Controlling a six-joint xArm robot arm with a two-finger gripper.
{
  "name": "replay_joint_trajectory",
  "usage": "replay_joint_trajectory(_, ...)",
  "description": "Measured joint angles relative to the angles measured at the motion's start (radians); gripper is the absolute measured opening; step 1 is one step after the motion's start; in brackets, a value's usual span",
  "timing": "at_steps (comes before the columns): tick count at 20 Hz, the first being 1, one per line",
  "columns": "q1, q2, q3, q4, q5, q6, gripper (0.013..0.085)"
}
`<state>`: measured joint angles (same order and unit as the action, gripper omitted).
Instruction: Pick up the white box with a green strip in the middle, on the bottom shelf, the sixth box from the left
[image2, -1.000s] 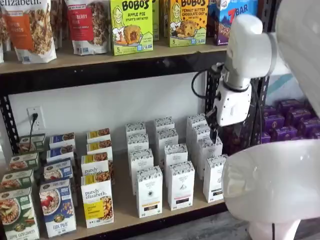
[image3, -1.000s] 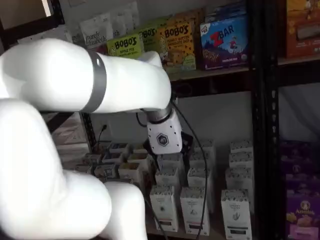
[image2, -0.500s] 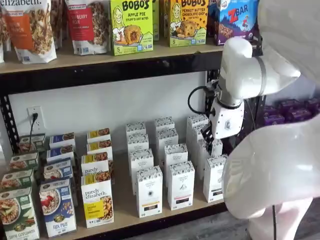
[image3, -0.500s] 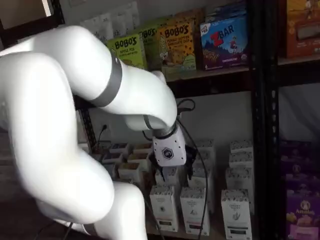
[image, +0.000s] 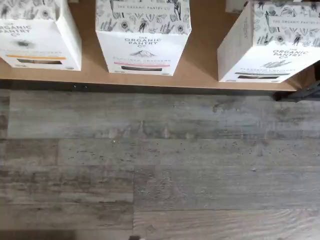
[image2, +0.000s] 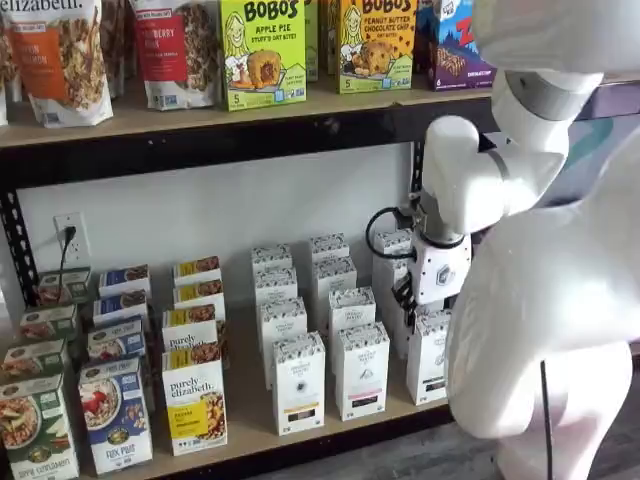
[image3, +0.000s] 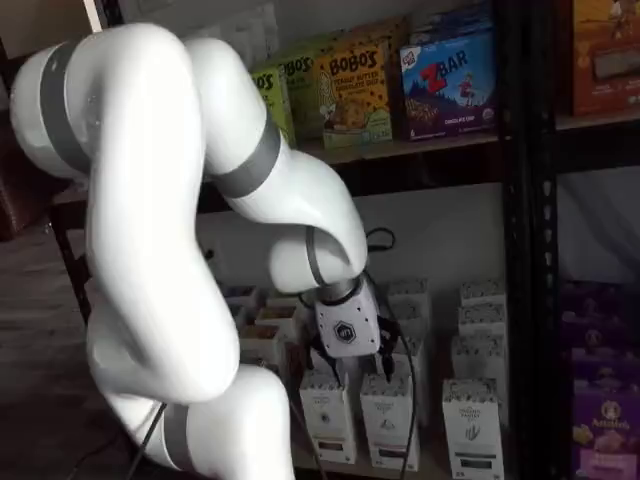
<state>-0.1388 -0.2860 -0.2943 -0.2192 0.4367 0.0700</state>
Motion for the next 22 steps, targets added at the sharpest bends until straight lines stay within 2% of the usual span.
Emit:
replay_joint_trajectory(3,-0.012,0.108,-0.035,-0.039,-0.064,0.028,0.085)
replay_joint_trajectory(5,-0.018,0.159,-0.053,-0.012,-0.101,0.001,0.085)
replay_joint_trajectory(7,-0.028,0.221,-0.082,-0.019,-0.137,-0.001,0.085)
replay_joint_trajectory(13,-0.071,0.388,-0.182,0.063,-0.218,-0.12,0.085)
replay_joint_trajectory(14,-0.084,0.416,-0.203,0.047,-0.223,-0.116,0.085)
replay_joint_trajectory(17,-0.121,0.501,-0.271,-0.048,-0.239,-0.06,0.085)
replay_joint_trajectory(22,-0.151,0.61,-0.363,-0.087,-0.248,-0.053,0.085)
